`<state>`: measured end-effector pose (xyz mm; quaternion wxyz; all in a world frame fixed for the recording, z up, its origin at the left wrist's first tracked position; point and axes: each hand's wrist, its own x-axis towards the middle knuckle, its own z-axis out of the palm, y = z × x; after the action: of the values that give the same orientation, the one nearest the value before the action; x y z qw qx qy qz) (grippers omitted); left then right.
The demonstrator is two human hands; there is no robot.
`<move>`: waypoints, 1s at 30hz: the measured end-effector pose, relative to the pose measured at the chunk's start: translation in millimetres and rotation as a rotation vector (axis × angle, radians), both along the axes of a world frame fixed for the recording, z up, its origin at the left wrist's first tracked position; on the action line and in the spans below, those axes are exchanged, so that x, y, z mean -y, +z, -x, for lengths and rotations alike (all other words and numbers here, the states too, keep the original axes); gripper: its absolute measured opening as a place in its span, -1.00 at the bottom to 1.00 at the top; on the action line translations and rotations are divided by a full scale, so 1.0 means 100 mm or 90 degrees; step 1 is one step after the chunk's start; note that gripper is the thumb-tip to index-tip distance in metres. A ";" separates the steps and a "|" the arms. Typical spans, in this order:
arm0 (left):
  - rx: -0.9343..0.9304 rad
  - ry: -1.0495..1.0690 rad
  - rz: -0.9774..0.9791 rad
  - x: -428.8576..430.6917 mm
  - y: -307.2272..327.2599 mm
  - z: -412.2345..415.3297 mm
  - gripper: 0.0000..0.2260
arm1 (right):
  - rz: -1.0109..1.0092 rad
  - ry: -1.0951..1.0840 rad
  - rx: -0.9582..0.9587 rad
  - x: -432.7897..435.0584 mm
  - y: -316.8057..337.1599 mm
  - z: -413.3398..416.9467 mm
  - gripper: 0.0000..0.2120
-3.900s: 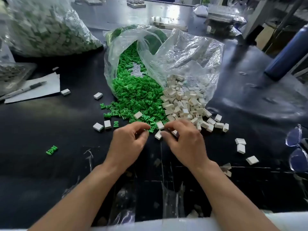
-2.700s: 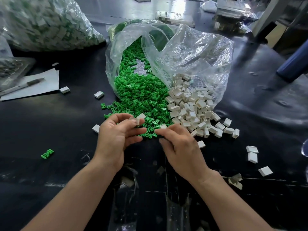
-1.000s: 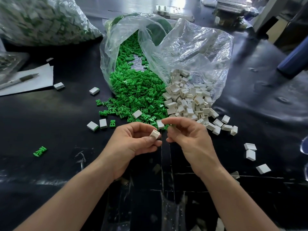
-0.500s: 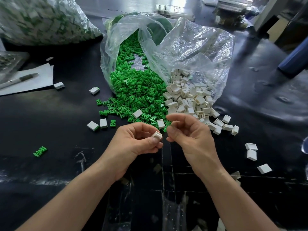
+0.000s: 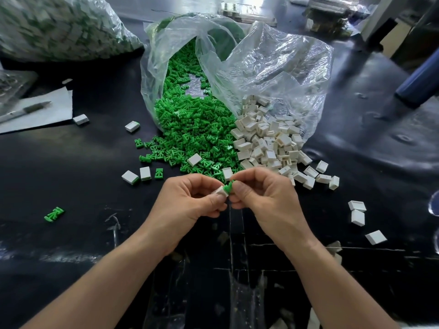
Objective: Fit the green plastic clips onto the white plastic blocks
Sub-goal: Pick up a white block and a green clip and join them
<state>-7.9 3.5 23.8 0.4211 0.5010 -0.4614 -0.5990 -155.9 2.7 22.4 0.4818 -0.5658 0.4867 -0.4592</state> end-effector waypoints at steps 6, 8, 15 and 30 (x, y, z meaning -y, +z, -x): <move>0.036 0.000 0.029 -0.01 0.00 0.00 -0.94 | -0.017 0.011 -0.015 0.01 0.01 0.01 -0.83; 0.027 -0.003 0.026 -0.01 0.01 0.00 -0.94 | -0.016 0.007 -0.018 0.01 0.01 0.01 -0.83; 0.032 0.015 0.038 0.01 0.02 -0.02 -0.94 | -0.027 0.021 -0.030 -0.03 -0.03 -0.04 -0.81; 0.126 -0.015 0.085 0.00 -0.01 -0.06 -0.79 | 0.140 0.038 -0.282 -0.03 -0.03 0.00 -0.91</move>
<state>-1.5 3.2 23.0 0.3988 0.5232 -0.5455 -0.5193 -156.1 5.8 19.8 0.3122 -0.7155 0.5110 -0.3596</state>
